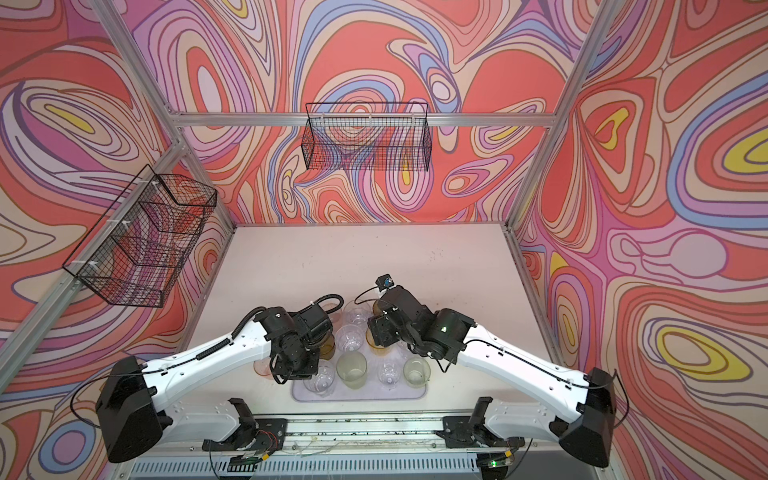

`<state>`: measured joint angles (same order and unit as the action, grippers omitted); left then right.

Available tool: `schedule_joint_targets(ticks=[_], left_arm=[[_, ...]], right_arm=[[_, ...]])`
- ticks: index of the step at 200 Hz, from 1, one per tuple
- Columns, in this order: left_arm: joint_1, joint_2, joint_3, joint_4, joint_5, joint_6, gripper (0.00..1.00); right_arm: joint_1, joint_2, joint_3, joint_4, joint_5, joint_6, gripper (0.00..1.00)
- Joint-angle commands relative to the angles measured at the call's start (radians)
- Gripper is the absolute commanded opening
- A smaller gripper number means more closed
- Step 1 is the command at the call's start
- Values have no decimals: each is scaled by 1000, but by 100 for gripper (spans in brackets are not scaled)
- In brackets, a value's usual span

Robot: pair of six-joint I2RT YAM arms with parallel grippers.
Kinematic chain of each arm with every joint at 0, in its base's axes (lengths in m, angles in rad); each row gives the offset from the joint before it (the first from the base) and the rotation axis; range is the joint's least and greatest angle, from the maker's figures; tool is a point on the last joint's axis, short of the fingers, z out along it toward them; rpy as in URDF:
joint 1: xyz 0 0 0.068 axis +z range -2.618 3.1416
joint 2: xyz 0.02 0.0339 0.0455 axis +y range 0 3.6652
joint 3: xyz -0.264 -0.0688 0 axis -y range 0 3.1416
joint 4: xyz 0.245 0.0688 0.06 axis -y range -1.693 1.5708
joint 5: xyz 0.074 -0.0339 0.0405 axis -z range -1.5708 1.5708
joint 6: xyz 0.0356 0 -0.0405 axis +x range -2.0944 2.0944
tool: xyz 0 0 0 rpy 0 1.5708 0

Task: Place the glasses into the tray
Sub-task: 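Lower the clear tumbler onto the tray and open the left gripper, then move the left gripper to the pink cup beside the tray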

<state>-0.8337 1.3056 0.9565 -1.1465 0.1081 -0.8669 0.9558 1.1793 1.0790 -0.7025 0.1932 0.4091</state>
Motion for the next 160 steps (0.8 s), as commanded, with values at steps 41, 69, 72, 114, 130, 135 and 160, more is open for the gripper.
schedule_joint_targets(ticks=[41, 69, 72, 114, 130, 135, 160], left_arm=[[-7, -3, 127, -131, -49, 28, 39], [-4, 9, 181, -175, -89, 54, 40], [-5, 10, 186, -180, -93, 56, 39], [30, 1, 215, -203, -101, 91, 40], [63, -13, 220, -211, -103, 104, 40], [74, -19, 221, -211, -103, 109, 40], [128, -51, 212, -214, -104, 128, 40]], right_arm=[[-4, -15, -13, 11, 1, 0, 76], [-4, -15, -14, 15, 0, 1, 76], [-3, -15, -14, 13, 0, 0, 76], [-3, -20, -14, 13, 1, -2, 76], [-4, -18, -12, 11, 1, -1, 76], [-4, -18, -13, 11, 0, -1, 76], [-4, -20, -14, 11, -3, -1, 76]])
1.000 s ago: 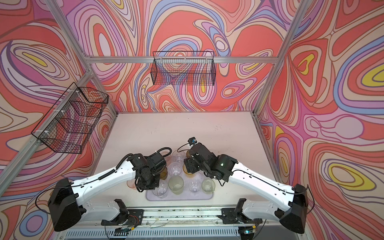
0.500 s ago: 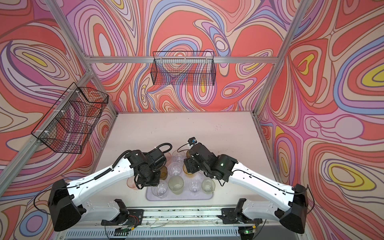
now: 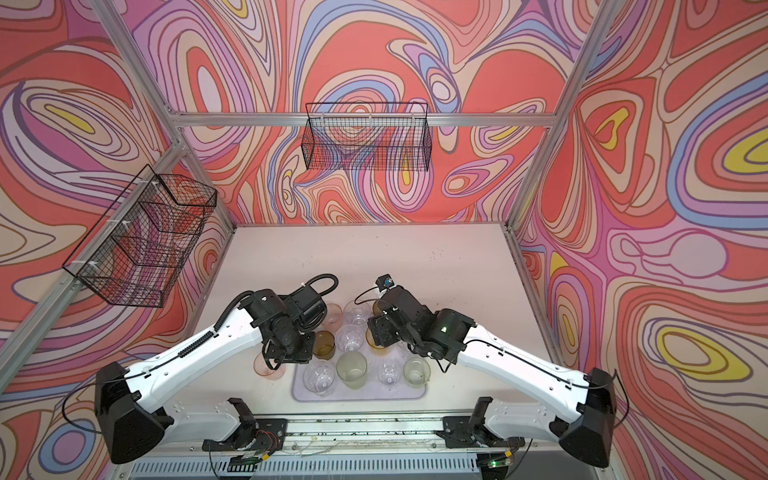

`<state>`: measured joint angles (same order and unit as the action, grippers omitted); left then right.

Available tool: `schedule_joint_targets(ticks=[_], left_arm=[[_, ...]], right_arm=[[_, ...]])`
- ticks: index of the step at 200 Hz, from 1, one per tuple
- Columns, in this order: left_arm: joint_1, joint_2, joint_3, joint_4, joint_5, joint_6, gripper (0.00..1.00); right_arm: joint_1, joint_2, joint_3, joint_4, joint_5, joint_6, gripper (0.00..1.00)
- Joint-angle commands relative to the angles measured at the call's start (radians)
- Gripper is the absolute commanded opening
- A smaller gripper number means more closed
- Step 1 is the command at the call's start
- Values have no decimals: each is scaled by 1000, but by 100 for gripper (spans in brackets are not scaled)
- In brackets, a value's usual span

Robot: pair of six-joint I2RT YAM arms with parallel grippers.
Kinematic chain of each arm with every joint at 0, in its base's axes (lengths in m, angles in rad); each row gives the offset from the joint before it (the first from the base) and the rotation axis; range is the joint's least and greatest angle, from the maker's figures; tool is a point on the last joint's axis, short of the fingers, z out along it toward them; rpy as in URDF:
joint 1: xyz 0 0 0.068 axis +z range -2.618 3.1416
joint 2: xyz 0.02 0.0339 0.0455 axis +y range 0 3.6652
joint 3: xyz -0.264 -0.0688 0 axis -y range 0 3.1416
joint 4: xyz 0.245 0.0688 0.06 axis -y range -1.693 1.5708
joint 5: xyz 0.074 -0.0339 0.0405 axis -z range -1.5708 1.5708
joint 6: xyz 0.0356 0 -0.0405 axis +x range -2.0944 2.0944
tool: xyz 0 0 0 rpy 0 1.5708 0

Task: Place the glasses into the tray
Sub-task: 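Move the left gripper to the pink cup beside the tray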

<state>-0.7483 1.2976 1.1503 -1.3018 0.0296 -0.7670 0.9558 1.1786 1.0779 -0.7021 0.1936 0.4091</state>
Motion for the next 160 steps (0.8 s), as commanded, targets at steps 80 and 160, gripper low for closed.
schedule_joint_targets(ticks=[80, 160], left_arm=[[227, -105, -23, -88, -26, 110, 40], [421, -184, -124, -65, 41, 109, 40]], right_arm=[[-4, -24, -15, 14, -1, -5, 76], [-5, -43, -39, 23, 2, -7, 76]])
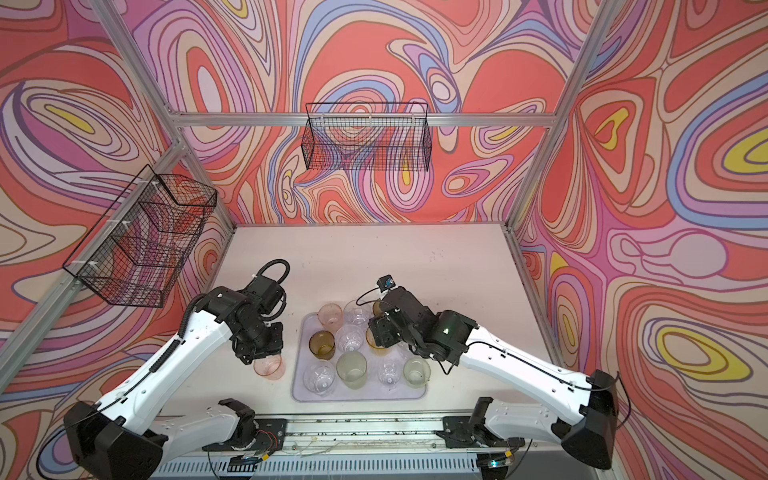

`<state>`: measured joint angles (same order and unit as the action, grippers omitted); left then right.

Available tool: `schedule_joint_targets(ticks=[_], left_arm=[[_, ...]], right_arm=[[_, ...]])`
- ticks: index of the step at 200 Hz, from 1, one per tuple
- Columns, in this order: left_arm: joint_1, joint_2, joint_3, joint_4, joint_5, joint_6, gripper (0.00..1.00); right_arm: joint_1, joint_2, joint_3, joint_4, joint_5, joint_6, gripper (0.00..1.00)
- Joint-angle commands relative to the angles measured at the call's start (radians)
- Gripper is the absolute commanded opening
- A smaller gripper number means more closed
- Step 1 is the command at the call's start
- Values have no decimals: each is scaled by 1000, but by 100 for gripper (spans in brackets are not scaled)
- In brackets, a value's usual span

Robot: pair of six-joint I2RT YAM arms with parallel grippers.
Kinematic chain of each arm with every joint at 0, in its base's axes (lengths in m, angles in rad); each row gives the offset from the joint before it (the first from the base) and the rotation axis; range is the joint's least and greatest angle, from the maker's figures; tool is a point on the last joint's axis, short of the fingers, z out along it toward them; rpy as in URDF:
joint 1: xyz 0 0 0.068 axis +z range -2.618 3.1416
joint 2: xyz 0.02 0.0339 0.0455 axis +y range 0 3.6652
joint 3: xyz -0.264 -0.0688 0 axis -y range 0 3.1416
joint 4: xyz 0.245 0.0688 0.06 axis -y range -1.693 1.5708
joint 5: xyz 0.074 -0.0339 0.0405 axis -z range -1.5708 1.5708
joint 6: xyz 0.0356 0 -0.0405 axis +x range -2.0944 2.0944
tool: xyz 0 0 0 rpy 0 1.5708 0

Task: Place the glasses into the tray
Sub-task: 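Move the left gripper to the pink cup beside the tray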

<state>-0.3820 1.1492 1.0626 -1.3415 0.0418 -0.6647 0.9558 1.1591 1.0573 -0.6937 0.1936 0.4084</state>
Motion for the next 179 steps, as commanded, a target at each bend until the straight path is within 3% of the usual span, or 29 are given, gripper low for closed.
schedule_joint_targets(ticks=[1, 179], left_arm=[[58, -36, -38, -25, 30, 7, 41], [310, -119, -245, 73, 89, -75, 38]], right_arm=[[-5, -24, -20, 16, 2, -5, 76], [-4, -77, -71, 47, 8, -90, 77]])
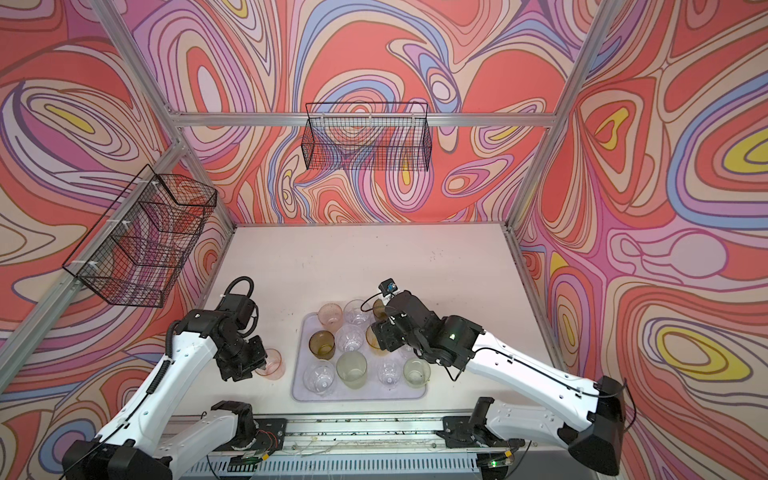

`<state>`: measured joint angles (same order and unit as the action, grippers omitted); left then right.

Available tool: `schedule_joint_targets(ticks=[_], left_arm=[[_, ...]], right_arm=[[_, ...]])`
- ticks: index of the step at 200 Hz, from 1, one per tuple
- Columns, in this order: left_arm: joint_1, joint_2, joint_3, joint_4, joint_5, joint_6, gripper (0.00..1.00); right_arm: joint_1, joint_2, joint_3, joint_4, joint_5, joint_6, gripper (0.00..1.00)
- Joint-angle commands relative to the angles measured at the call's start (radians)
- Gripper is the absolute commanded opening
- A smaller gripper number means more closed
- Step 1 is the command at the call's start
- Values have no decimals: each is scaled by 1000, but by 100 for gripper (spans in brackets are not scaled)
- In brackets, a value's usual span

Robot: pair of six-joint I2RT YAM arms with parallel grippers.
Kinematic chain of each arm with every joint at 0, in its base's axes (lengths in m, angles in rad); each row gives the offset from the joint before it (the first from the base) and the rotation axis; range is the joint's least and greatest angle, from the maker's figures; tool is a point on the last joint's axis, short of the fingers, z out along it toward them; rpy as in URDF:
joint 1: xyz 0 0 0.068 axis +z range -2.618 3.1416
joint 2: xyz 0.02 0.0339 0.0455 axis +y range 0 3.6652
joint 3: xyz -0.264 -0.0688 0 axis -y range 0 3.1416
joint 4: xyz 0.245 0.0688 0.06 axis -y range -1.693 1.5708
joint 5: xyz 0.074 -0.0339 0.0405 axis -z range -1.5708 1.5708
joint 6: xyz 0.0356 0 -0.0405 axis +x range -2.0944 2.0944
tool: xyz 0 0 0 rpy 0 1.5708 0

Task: Place the glasses into the tray
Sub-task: 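Move the left gripper to the pink cup beside the tray, then close the left gripper on the pink cup's rim and lift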

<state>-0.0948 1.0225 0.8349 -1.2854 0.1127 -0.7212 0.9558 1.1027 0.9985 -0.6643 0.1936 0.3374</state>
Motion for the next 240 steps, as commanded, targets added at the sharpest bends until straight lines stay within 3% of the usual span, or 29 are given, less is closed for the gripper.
schedule_joint_targets(ticks=[1, 115, 240], left_arm=[[24, 9, -17, 18, 19, -17, 38], [73, 13, -83, 64, 20, -76, 37], [73, 58, -111, 108, 30, -104, 24]], right_arm=[[-4, -21, -12, 17, 8, -19, 77], [-4, -39, -41, 64, 6, -32, 78], [-8, -51, -64, 74, 7, -33, 78]])
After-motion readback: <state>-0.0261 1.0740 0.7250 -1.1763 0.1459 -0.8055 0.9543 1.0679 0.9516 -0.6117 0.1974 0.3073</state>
